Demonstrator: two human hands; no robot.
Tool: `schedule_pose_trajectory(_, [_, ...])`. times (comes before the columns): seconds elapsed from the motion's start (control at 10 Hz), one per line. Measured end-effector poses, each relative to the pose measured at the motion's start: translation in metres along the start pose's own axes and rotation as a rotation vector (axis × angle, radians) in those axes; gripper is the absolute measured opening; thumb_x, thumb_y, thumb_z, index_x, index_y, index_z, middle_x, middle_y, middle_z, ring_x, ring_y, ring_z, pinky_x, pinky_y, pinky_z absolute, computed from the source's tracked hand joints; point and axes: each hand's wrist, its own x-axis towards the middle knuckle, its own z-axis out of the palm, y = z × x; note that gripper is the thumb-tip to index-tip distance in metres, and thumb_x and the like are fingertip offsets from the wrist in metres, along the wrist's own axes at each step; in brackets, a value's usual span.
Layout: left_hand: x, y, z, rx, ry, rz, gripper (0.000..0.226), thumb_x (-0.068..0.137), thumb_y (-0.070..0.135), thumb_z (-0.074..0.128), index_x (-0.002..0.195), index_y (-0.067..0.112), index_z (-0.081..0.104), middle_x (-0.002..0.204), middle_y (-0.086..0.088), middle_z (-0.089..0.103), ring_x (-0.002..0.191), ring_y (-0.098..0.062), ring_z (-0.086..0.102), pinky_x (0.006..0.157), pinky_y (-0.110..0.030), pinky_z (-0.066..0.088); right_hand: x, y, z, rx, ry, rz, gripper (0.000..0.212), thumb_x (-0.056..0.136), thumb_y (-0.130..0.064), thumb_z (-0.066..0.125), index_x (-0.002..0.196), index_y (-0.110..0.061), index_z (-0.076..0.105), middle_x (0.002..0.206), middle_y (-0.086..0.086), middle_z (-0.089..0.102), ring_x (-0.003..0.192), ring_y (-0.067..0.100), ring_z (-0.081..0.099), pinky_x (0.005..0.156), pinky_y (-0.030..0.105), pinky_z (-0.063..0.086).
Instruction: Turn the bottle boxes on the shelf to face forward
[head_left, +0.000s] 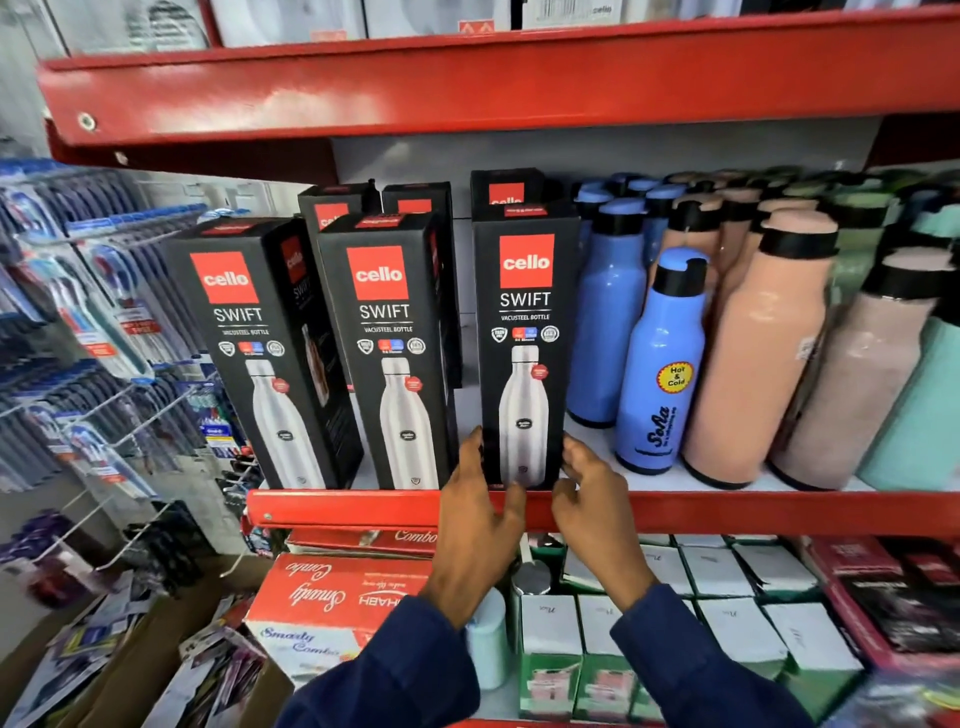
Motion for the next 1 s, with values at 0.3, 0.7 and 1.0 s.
schedule_pose_trajectory(0.3, [-0.01,0.004,-0.005,0.039,-0.008,-0.009,0.061,0.088,0.011,0.058,0.145,0.009,0.036,0.121,-0.005,0.069,0.107,-0.018,0.065,0.084,-0.011,0.039,-0.009,-0.002,-0.004,-0.03,-0.024,-0.006,0.059,0.082,-0.001,0.048,0.139,-0.015,0.052,0.129,0.006,0.068,0.12,0.016,0.064,0.103,0.031,0.051])
schedule_pose_trajectory(0.7, [-0.013,0.011,-0.017,0.06,-0.023,0.004,0.055,0.089,0.007,0.06,0.141,0.006,0.042,0.093,0.025,0.056,0.08,0.001,0.06,0.063,0.009,0.033,-0.013,-0.01,-0.008,-0.044,-0.053,0.045,0.059,0.085,-0.001,0.053,0.144,-0.008,0.044,0.138,0.011,0.061,0.125,0.019,0.06,0.101,0.022,0.045])
schedule_pose_trajectory(1.0, [-0.002,0.04,-0.047,0.147,0.077,0.186,0.06,0.091,0.031,0.061,0.146,0.013,0.043,0.119,-0.004,0.071,0.084,-0.015,0.065,0.087,-0.011,0.045,-0.029,-0.014,-0.045,0.19,0.235,-0.038,0.046,0.085,-0.003,0.063,0.125,-0.026,0.06,0.119,-0.007,0.071,0.101,0.006,0.068,0.085,0.013,0.051])
